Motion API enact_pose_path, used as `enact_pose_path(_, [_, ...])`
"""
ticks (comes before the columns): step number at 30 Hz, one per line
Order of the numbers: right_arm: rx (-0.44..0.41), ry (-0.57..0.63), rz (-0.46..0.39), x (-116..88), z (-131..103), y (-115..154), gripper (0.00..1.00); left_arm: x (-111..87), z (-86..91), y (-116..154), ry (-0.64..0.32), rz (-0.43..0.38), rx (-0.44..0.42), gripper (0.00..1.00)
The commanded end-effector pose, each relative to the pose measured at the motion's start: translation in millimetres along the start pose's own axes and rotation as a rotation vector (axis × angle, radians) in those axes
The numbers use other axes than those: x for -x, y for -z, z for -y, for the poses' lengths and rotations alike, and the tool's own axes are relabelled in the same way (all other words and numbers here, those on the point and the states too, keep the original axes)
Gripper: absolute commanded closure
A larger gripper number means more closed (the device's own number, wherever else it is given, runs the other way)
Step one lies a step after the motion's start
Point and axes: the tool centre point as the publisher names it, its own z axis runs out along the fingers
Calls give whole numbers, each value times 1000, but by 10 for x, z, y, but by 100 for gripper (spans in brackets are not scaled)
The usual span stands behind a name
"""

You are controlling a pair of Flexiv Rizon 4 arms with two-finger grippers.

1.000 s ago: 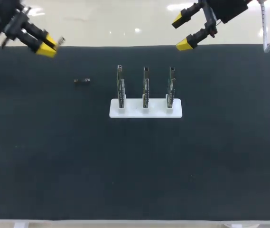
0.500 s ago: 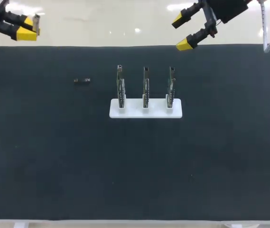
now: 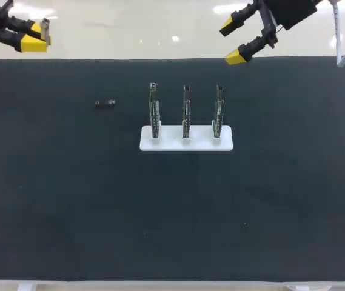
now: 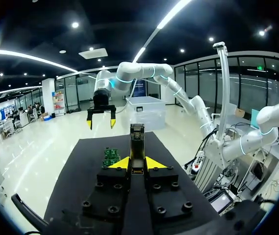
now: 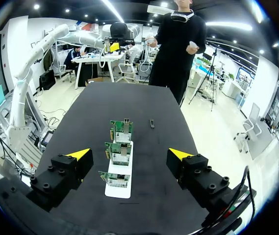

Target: Pick up the optical module with the left hand, and insert it into the network port with the right hand.

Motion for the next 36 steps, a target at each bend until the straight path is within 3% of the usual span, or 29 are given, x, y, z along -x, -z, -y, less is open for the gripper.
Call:
enact_pose_path(1, [1,1,2,0,3,-2,0,-7,-8,1,-2,1,-2,100])
enact_pose_path(6, [1,1,2,0,3,-2,0,-50,-29,-93,-48,67,-7,100])
enact_pose_path(20, [1,1,2,0,3,-2,0,72,-390,-756,-33,188,53,100])
enact_pose_path(36, [1,1,2,0,3,-2,0,-62,-723,-1339,-31,211,52,100])
